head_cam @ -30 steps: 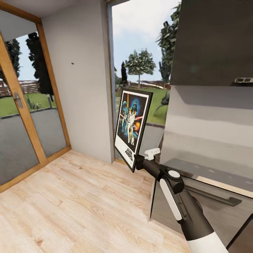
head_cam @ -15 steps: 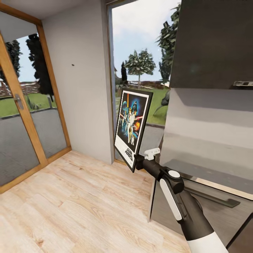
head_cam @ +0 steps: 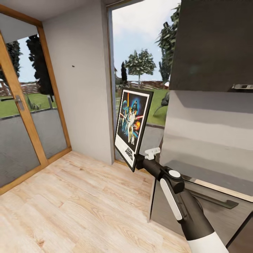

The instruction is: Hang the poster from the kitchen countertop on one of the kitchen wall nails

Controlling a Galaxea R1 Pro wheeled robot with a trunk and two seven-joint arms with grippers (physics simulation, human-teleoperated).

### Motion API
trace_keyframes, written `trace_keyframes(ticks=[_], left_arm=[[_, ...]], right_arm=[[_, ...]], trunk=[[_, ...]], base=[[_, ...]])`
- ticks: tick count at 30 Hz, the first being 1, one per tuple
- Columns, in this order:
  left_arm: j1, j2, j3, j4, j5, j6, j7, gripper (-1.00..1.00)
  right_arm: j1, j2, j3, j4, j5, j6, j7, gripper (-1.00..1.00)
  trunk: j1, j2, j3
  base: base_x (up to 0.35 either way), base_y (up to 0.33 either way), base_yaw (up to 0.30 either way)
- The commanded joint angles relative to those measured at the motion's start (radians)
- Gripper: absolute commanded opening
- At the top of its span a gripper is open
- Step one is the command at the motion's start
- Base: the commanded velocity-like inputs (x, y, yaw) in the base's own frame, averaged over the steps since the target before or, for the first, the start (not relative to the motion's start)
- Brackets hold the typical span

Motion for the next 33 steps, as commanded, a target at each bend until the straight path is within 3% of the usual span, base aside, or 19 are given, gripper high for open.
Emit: trace_keyframes(ticks=[1, 10, 18, 33], left_arm=[[0.0, 0.0, 0.002, -0.01, 0.007, 0.005, -0.006, 1.0], [0.0, 0.0, 0.001, -0.054, 0.007, 0.009, -0.009, 1.0], [0.0, 0.001, 0.003, -0.021, 0.006, 0.006, -0.087, 1.0], [0.0, 0.001, 0.006, -0.017, 0.006, 0.003, -0.102, 1.0]], right_arm=[[-0.001, 0.0, -0.001, -0.001, -0.007, 0.006, 0.003, -1.0], [-0.001, -0.003, -0.001, -0.002, -0.007, 0.007, 0.003, -1.0], [-0.001, -0.004, -0.001, -0.003, -0.007, 0.008, 0.003, -1.0], [0.0, -0.004, 0.0, -0.003, -0.007, 0.008, 0.003, -1.0]], trunk=[[-0.004, 0.006, 0.002], [-0.038, 0.069, 0.03], [-0.069, 0.125, 0.055], [-0.126, 0.23, 0.102]], base=[[0.0, 0.0, 0.0], [0.0, 0.0, 0.0], [0.0, 0.0, 0.0], [0.0, 0.0, 0.0]])
